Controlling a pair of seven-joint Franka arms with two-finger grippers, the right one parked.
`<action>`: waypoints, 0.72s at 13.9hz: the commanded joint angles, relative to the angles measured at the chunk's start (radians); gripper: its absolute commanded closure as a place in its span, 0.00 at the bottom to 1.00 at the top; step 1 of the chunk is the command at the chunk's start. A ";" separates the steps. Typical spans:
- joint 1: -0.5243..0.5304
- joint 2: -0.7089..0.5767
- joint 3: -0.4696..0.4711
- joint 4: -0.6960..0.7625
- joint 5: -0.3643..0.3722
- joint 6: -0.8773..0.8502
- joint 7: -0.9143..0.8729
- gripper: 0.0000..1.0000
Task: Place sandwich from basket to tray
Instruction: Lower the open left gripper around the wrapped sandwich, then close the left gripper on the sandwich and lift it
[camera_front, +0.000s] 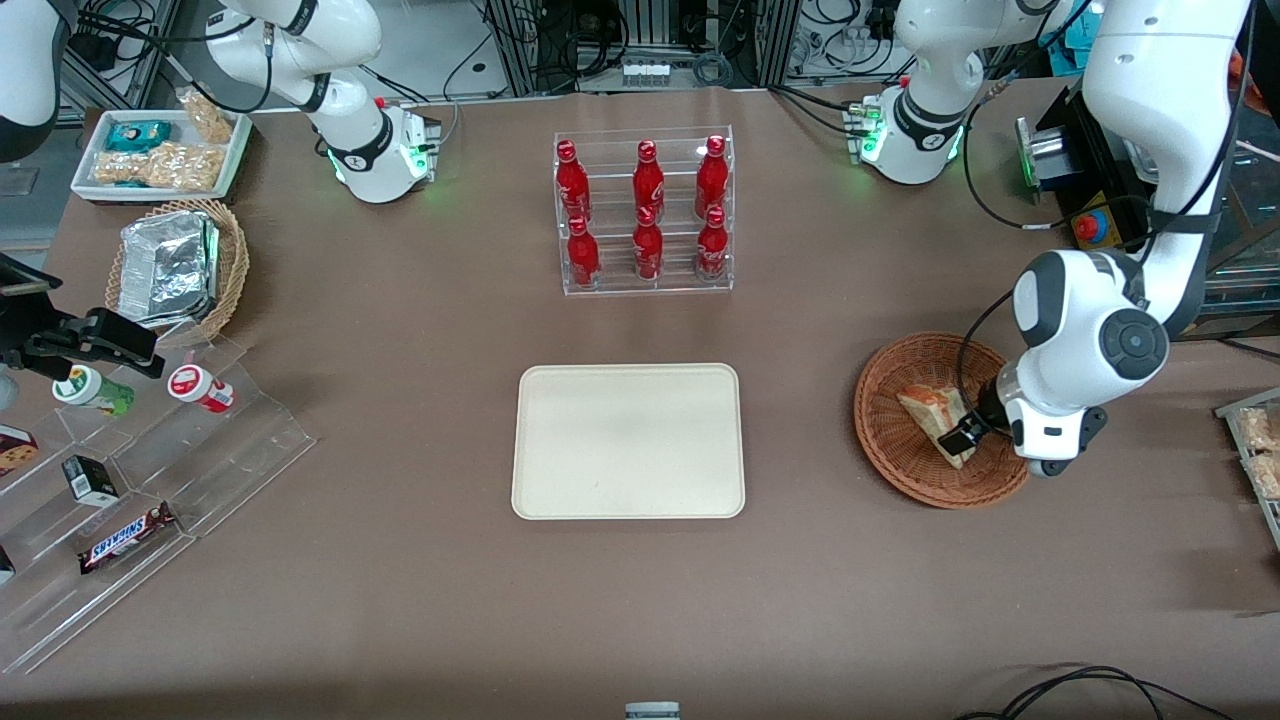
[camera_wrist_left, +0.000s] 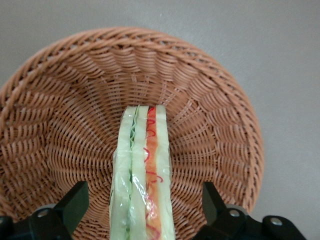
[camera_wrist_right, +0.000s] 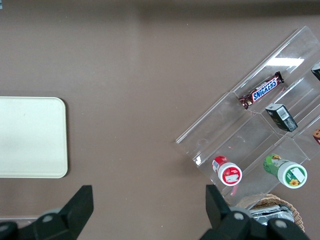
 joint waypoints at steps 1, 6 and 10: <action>-0.005 0.016 -0.002 0.003 -0.005 0.017 -0.022 0.00; -0.020 0.027 -0.002 -0.043 -0.005 0.024 -0.042 0.21; -0.020 0.001 -0.002 -0.067 -0.002 0.005 -0.072 0.88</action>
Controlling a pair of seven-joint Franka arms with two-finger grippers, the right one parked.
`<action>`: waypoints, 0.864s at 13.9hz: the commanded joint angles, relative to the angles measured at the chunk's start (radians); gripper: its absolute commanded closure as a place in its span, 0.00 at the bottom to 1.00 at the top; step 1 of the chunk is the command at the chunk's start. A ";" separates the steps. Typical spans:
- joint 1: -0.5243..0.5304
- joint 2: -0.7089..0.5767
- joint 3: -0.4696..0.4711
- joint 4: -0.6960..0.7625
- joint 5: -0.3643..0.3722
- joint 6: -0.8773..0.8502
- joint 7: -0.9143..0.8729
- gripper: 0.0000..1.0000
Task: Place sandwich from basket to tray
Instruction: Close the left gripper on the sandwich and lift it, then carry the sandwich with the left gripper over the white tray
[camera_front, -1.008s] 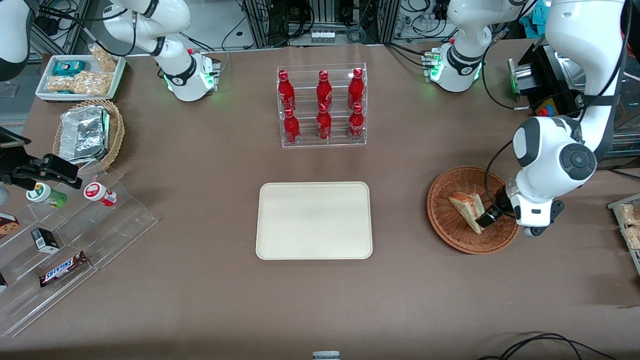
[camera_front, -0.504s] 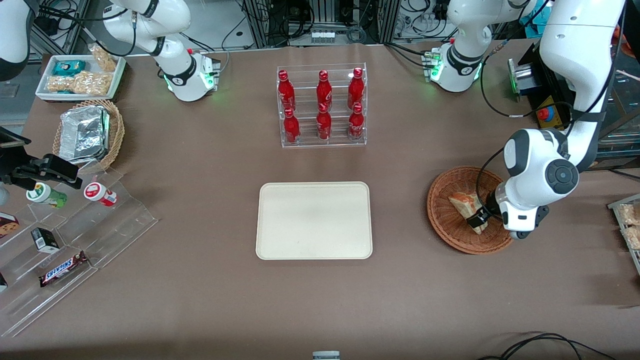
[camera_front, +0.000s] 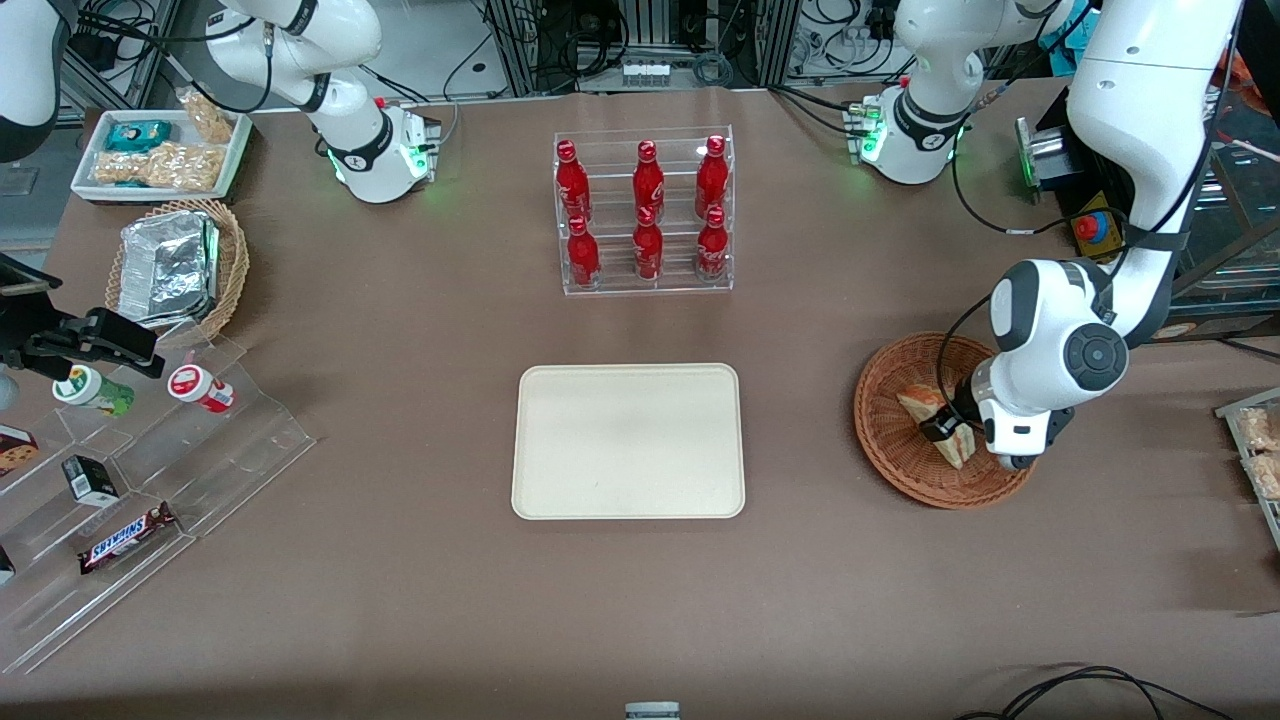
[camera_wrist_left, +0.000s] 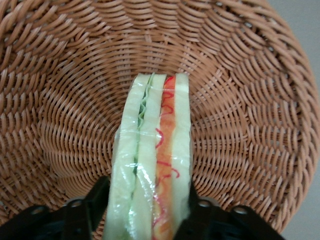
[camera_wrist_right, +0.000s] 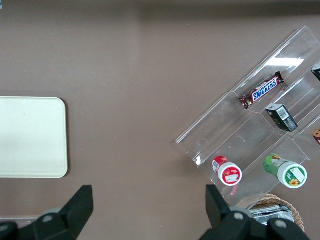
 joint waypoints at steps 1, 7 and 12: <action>-0.008 -0.031 0.002 -0.008 0.004 -0.020 -0.024 0.89; -0.148 -0.051 -0.007 0.247 0.021 -0.347 0.002 0.94; -0.493 0.036 -0.007 0.376 0.166 -0.379 -0.001 0.91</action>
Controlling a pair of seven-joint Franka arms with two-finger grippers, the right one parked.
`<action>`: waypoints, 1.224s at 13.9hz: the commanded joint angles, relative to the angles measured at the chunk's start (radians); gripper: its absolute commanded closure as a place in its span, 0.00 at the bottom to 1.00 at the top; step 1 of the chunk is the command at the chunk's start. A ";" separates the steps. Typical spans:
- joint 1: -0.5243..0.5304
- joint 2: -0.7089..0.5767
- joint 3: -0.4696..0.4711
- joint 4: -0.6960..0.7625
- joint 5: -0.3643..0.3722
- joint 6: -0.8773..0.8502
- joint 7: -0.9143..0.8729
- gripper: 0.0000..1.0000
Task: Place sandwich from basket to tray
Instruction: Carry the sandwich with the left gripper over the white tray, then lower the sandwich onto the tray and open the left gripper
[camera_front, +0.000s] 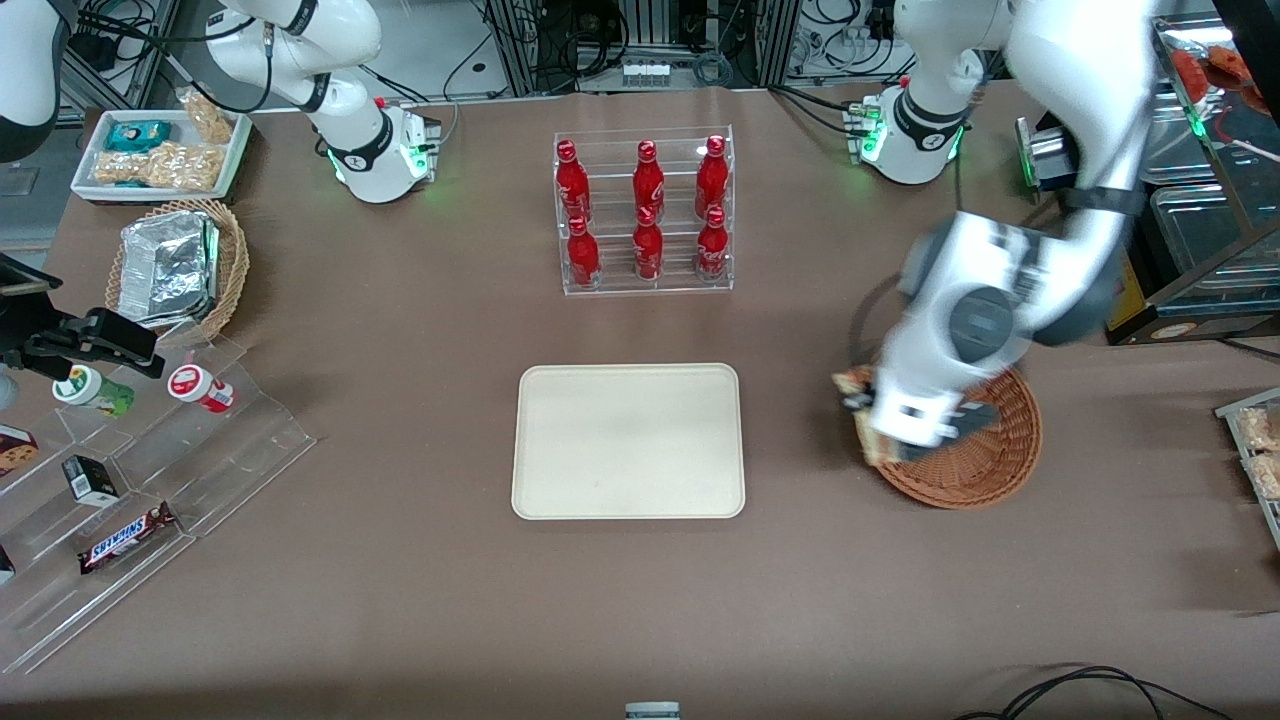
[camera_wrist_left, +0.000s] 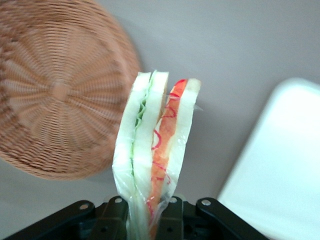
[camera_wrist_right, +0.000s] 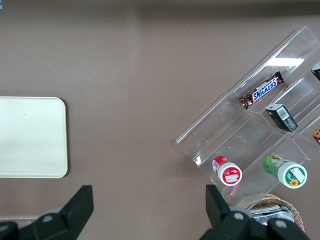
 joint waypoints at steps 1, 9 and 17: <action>-0.184 0.119 0.019 0.096 0.066 -0.018 -0.025 0.91; -0.384 0.424 0.022 0.440 0.086 -0.015 -0.095 0.81; -0.393 0.608 0.024 0.676 0.092 0.035 -0.099 0.78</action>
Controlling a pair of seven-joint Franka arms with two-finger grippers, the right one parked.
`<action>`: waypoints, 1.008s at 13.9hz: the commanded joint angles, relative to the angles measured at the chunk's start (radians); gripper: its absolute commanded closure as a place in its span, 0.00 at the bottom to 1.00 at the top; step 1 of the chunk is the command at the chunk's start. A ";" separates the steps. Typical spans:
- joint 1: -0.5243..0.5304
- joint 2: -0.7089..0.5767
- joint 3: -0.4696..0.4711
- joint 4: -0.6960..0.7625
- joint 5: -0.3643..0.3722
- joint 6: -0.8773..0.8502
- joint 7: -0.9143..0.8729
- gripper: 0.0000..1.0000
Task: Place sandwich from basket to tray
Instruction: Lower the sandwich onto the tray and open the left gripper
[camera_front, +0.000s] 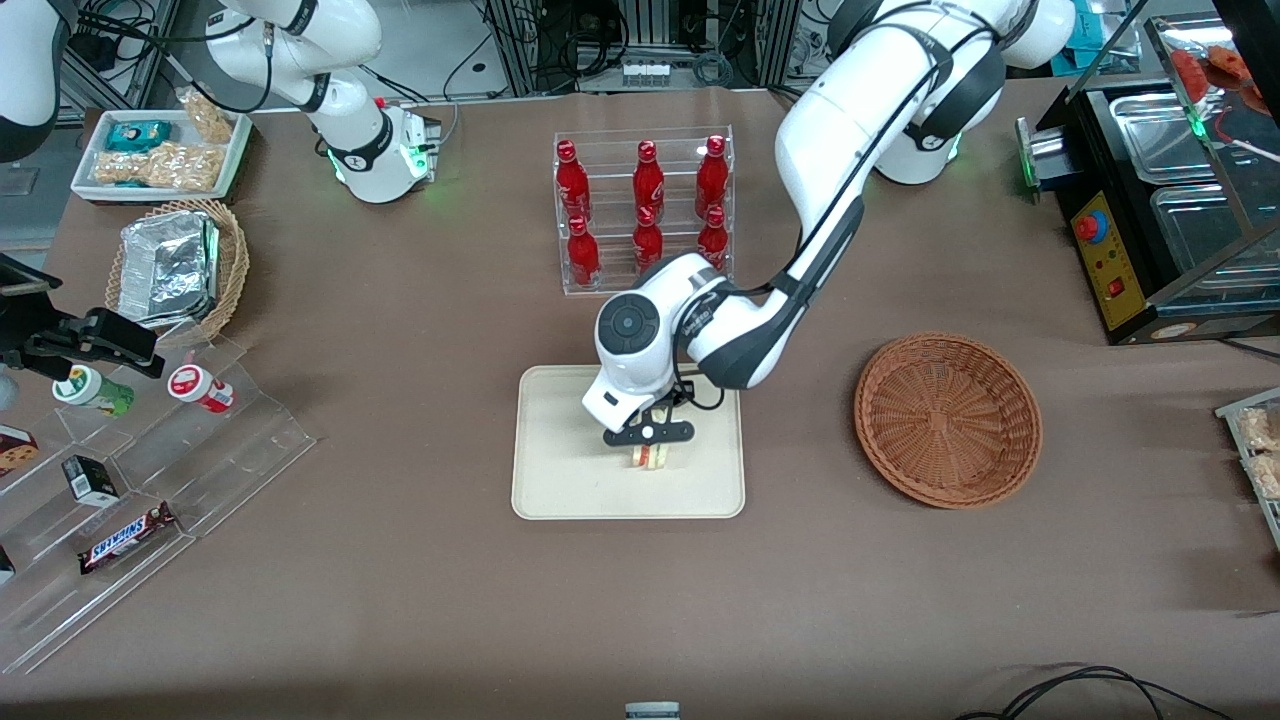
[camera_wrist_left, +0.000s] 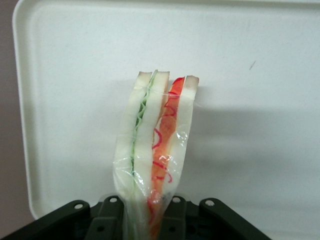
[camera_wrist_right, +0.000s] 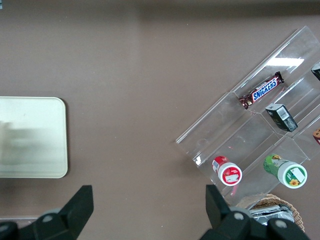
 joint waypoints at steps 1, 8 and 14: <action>-0.019 0.038 0.007 0.062 0.018 0.004 -0.019 0.78; -0.022 0.059 0.010 0.063 0.020 0.060 -0.064 0.76; -0.022 0.047 0.010 0.055 0.018 0.086 -0.133 0.00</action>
